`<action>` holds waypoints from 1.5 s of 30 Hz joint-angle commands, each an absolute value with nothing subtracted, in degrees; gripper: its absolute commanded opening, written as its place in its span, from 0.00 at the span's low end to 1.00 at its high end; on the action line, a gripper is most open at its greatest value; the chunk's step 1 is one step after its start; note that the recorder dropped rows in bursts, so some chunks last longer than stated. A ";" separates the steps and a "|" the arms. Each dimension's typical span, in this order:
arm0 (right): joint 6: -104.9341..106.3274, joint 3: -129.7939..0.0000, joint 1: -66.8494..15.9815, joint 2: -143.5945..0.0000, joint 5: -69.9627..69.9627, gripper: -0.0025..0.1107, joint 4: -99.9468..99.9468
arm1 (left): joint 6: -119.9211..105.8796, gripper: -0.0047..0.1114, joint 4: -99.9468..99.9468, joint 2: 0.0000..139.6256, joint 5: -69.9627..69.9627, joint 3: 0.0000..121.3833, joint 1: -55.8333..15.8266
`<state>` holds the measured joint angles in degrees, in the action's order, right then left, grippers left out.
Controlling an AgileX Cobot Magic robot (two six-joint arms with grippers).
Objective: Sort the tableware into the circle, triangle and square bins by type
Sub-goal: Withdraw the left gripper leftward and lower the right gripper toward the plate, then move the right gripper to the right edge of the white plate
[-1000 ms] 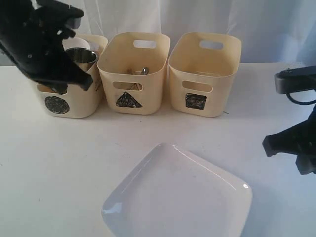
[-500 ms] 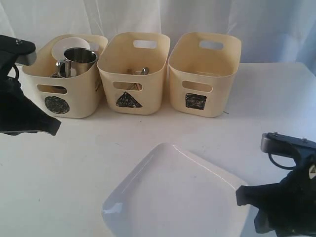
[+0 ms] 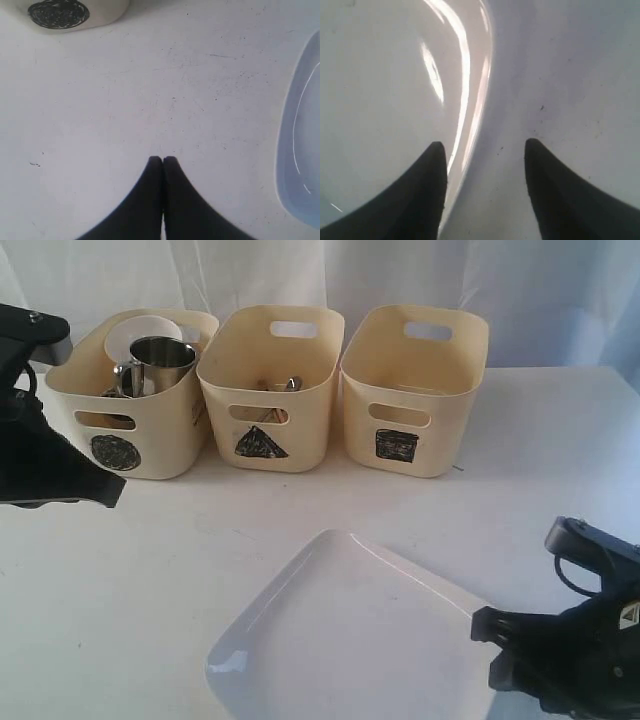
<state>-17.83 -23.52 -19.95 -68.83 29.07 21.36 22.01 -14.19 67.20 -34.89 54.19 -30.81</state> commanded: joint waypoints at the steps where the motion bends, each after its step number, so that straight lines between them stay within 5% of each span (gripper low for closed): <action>1: -18.30 -22.59 -19.98 -68.66 26.42 0.43 22.45 | 22.44 0.04 -13.71 66.65 -35.10 53.80 -31.24; 45: -17.80 -22.59 -19.98 -76.04 15.66 0.43 25.99 | 22.44 0.04 -13.71 66.65 -31.10 53.80 -31.24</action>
